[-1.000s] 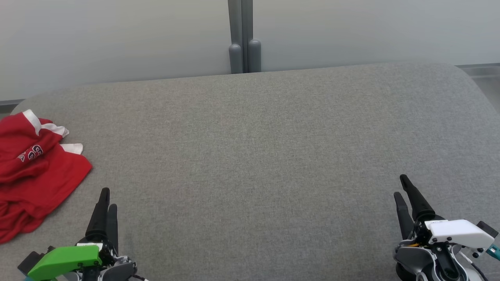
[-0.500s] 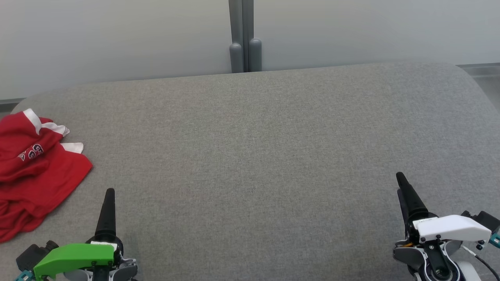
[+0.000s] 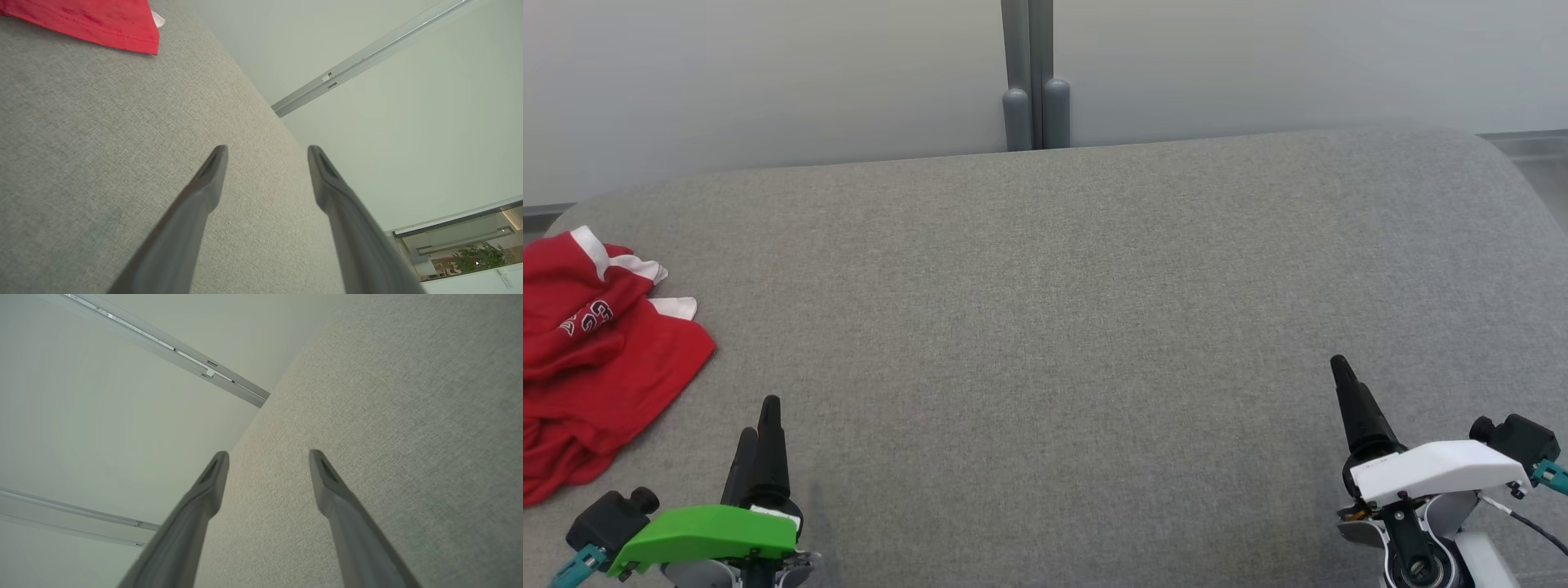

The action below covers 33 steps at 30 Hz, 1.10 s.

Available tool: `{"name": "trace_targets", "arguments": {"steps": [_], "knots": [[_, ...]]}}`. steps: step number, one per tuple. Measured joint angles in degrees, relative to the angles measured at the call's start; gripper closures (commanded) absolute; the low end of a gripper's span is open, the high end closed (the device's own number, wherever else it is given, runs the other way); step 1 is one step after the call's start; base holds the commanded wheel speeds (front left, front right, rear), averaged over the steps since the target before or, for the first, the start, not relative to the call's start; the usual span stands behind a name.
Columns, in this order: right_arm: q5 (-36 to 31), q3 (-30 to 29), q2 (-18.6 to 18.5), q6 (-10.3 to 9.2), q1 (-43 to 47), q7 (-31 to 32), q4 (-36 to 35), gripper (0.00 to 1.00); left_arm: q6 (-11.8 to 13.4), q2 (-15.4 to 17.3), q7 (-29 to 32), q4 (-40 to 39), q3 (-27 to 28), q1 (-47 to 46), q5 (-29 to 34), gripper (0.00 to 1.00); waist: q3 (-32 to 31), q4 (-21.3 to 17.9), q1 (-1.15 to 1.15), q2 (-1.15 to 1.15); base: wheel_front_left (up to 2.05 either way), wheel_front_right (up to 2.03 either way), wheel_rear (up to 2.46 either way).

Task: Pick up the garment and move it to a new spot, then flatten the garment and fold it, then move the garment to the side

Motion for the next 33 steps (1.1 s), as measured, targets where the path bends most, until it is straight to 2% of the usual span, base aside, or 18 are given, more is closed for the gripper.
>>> {"name": "trace_targets", "arguments": {"steps": [21, 33], "knots": [[-18.5, 1.6, -0.3, 0.01, -0.3, -3.8, 0.7, 0.00, 0.3, 0.0, -3.7, 1.4, -1.2, 0.0, 19.8, 0.00, 0.0, -0.6, 0.00, 0.00, 0.00, 0.00, 0.00], [-27.4, 2.0, -0.4, 0.01, -0.6, -5.8, 1.1, 0.00, 1.5, 0.1, -5.6, 1.6, -1.8, -0.1, 27.7, 0.00, -0.1, -0.5, 0.00, 0.00, 0.00, 0.00, 0.00]]}}
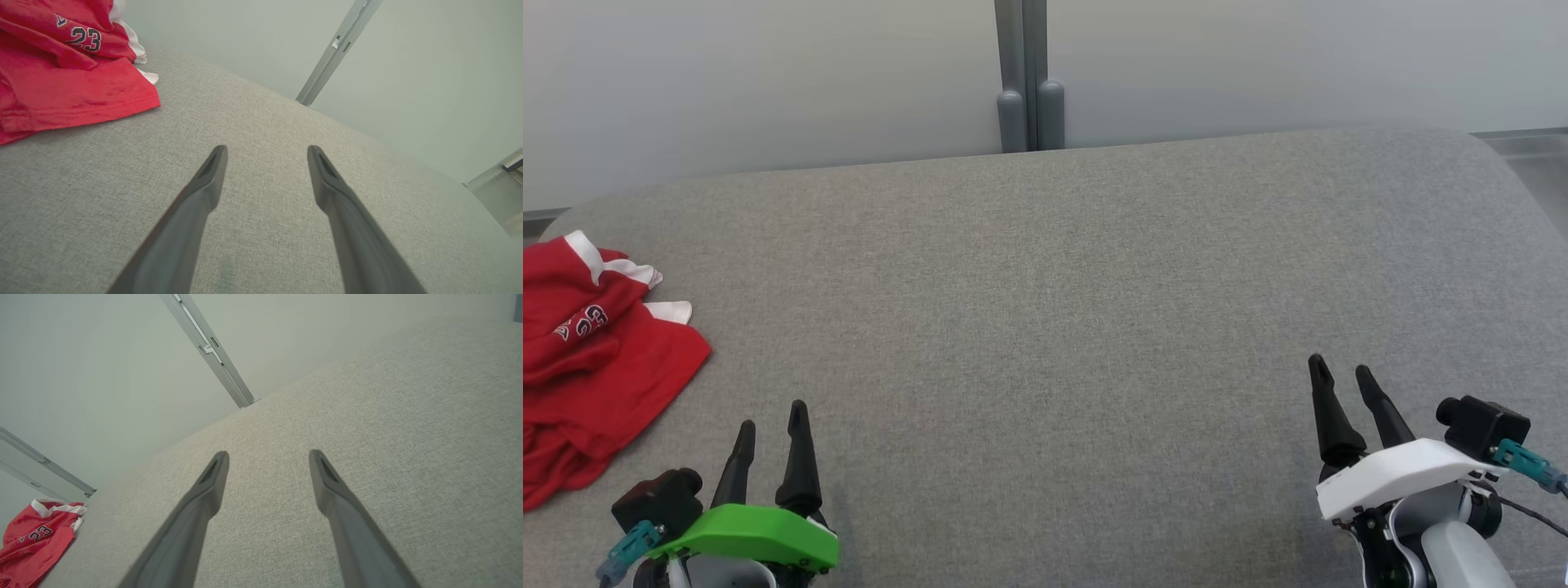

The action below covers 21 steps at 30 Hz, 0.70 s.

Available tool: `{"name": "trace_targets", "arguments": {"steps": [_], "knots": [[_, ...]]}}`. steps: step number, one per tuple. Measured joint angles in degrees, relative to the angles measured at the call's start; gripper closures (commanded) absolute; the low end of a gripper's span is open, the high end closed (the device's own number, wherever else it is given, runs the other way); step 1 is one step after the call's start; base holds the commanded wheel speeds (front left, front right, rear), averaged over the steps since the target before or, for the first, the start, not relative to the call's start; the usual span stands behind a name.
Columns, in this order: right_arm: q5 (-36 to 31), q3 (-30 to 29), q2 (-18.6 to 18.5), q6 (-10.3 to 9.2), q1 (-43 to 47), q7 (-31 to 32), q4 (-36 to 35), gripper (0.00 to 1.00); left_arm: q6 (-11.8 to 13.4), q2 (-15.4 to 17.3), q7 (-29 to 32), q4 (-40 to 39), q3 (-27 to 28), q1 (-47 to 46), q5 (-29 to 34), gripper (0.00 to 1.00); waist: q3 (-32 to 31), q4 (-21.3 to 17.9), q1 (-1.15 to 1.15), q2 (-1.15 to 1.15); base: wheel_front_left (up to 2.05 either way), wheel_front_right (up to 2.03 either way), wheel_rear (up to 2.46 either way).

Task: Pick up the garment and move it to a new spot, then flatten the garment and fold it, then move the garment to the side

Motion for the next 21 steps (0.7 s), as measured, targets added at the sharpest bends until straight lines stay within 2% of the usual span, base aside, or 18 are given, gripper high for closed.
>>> {"name": "trace_targets", "arguments": {"steps": [21], "knots": [[-13.6, -1.5, 0.5, 0.01, -0.1, -3.0, -1.9, 0.00, 0.2, 0.2, -3.0, -2.8, -1.0, 0.0, 12.3, 0.00, 0.6, -0.2, 0.00, 0.00, 0.00, 0.00, 0.00]]}}
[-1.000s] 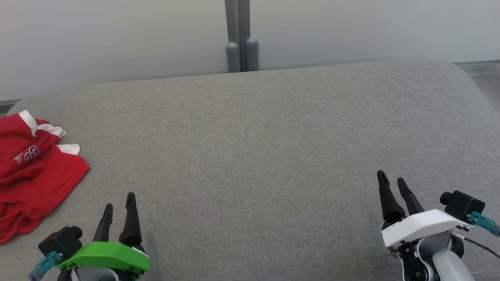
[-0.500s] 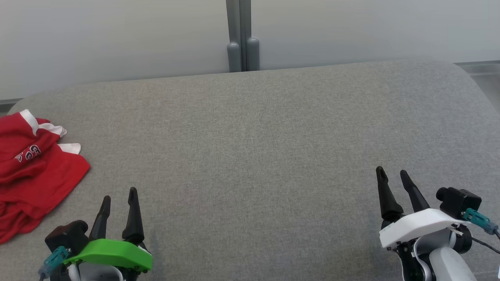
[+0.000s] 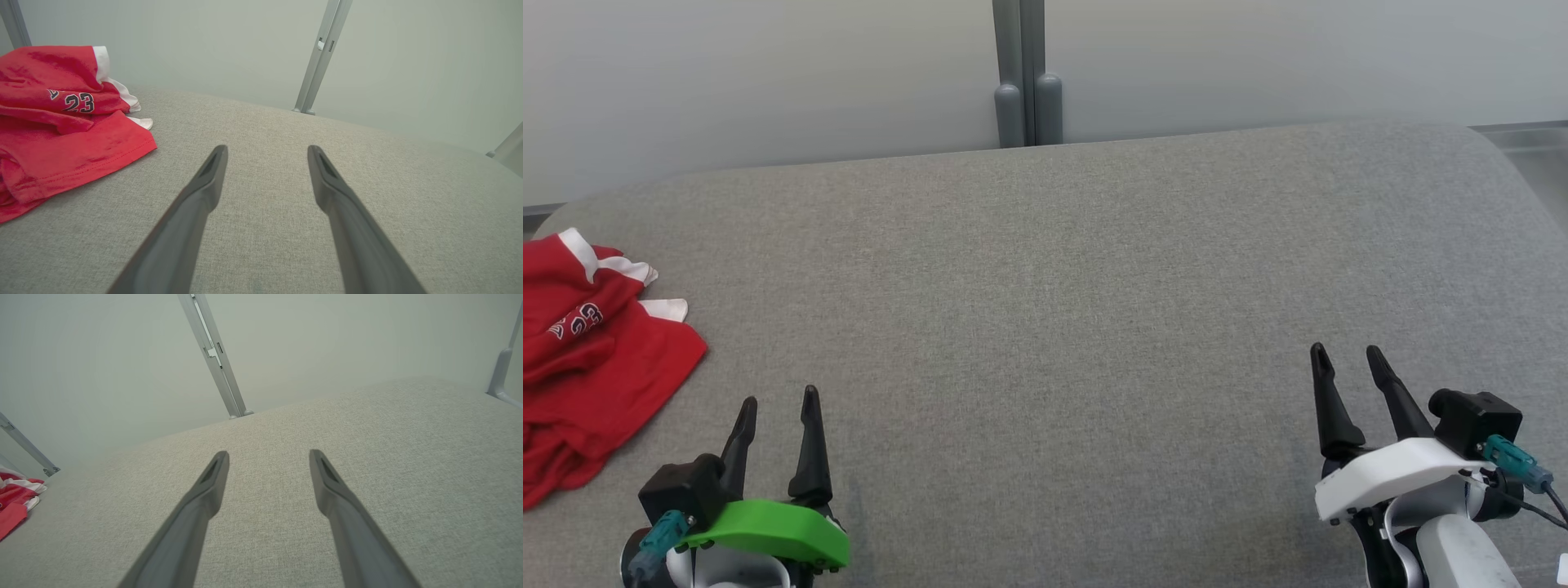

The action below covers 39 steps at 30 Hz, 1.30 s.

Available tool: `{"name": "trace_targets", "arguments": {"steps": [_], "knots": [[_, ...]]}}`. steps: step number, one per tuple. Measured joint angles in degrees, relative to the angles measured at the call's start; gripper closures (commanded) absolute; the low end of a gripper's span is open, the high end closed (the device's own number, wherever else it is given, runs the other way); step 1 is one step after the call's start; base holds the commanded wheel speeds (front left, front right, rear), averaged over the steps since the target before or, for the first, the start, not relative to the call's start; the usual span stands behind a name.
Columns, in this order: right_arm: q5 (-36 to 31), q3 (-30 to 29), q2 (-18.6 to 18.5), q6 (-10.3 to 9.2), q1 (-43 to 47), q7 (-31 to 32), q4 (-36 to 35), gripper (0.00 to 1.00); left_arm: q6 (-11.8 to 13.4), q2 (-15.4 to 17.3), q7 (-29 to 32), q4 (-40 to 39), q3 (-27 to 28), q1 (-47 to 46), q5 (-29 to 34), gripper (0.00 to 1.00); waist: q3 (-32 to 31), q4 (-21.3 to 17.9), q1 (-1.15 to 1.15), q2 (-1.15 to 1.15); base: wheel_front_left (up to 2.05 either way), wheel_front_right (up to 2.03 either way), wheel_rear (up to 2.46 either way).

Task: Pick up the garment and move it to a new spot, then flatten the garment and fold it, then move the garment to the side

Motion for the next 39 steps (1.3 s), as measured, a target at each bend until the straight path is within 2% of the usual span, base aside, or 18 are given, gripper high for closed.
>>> {"name": "trace_targets", "arguments": {"steps": [39], "knots": [[-17.8, -1.3, 0.5, 0.01, -0.4, -4.3, 1.9, 0.00, 0.8, -0.1, -4.3, 3.5, 0.2, 0.1, 16.7, 0.00, 0.0, 0.5, 0.00, 0.00, 0.00, 0.00, 0.00]]}}
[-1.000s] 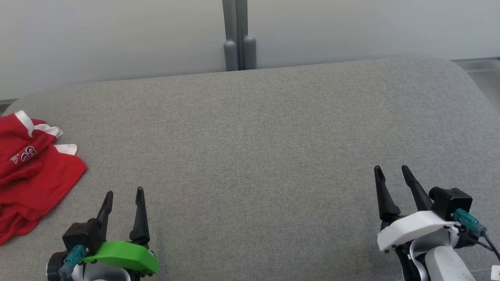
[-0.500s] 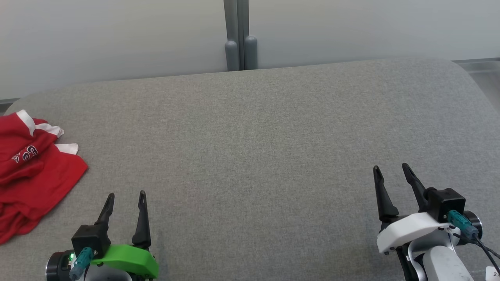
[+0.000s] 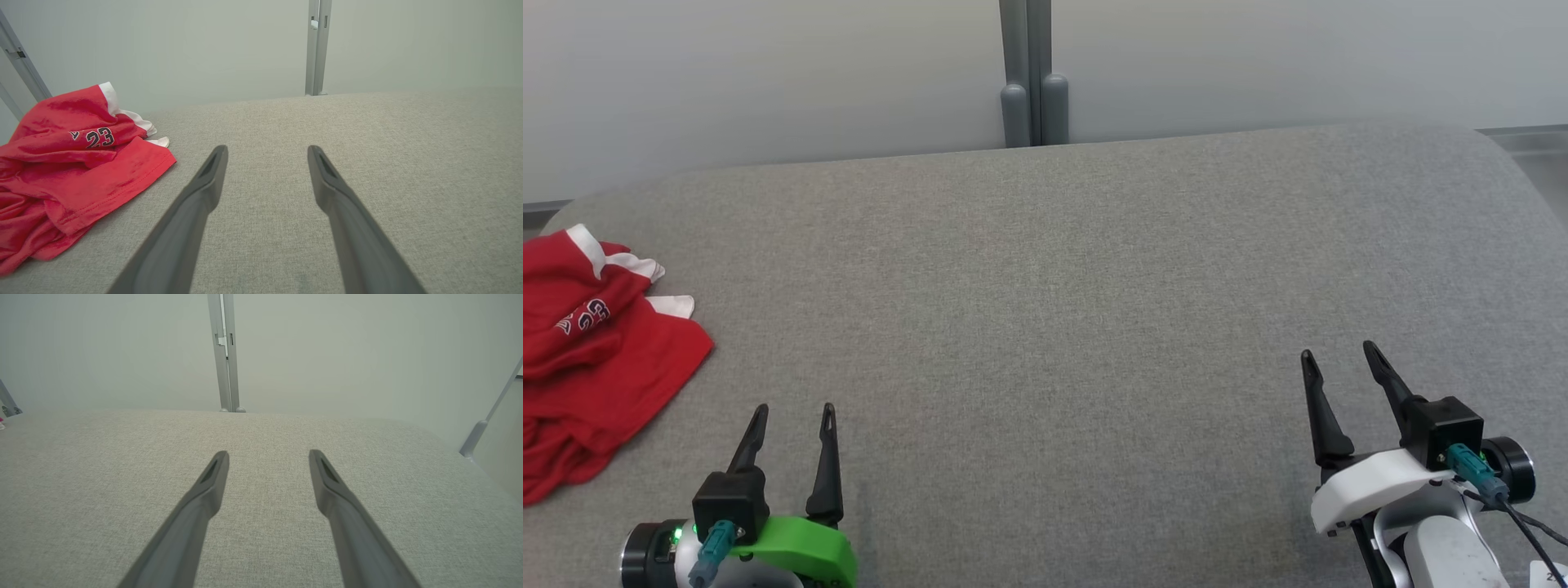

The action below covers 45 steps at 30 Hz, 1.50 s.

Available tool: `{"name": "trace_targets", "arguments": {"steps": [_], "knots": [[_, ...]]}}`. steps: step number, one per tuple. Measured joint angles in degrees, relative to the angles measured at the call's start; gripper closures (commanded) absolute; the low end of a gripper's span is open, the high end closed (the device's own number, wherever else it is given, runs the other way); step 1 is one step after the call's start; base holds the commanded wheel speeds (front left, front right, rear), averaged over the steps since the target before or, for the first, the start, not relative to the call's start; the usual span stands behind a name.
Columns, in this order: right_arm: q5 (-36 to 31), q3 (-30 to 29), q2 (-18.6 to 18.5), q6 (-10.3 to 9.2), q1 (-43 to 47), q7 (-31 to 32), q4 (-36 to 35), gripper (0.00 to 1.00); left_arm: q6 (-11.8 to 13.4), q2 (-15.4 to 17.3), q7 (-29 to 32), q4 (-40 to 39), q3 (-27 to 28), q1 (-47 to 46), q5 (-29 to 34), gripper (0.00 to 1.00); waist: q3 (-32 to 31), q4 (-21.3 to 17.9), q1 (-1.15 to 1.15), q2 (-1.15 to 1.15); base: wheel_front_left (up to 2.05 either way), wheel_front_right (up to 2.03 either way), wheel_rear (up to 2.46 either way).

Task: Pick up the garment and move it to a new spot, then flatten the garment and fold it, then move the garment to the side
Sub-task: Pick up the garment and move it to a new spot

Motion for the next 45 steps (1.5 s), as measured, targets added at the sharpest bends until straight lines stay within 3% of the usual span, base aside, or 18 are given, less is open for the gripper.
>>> {"name": "trace_targets", "arguments": {"steps": [7, 14, 21, 37, 45], "knots": [[-1.3, -0.5, 0.0, 0.00, 0.0, 0.0, -0.1, 0.00, 0.6, 0.0, 0.0, 0.3, 0.4, 0.0, -0.7, 0.00, 0.0, 1.1, 0.00, 0.00, 0.00, 0.00, 0.00], [-1.2, -1.2, 0.0, 0.00, 0.8, 0.0, -0.1, 0.00, 1.4, -0.1, 0.0, 1.5, 1.4, 0.1, -1.7, 0.00, 0.0, 4.6, 0.00, 0.00, 0.00, 0.00, 0.00], [-0.4, -1.4, 0.2, 0.02, 0.6, -0.1, -3.2, 0.00, 1.2, -0.1, 0.0, 2.5, 3.5, 0.4, -3.5, 0.00, 0.3, 10.6, 0.00, 0.00, 0.00, 0.00, 0.00], [-1.3, 3.8, -0.6, 0.04, -0.5, 0.0, 2.0, 0.00, 2.7, -0.1, 0.0, 3.4, 7.0, 0.9, -4.3, 0.00, 1.9, 25.7, 0.00, 0.00, 0.00, 0.00, 0.00], [-0.2, 5.2, -1.5, 0.04, -2.4, 0.0, 4.3, 0.00, -1.3, 0.0, 0.0, 7.5, 7.4, -2.2, -8.6, 0.00, 4.1, 27.1, 0.00, 0.00, 0.00, 0.00, 0.00]]}}
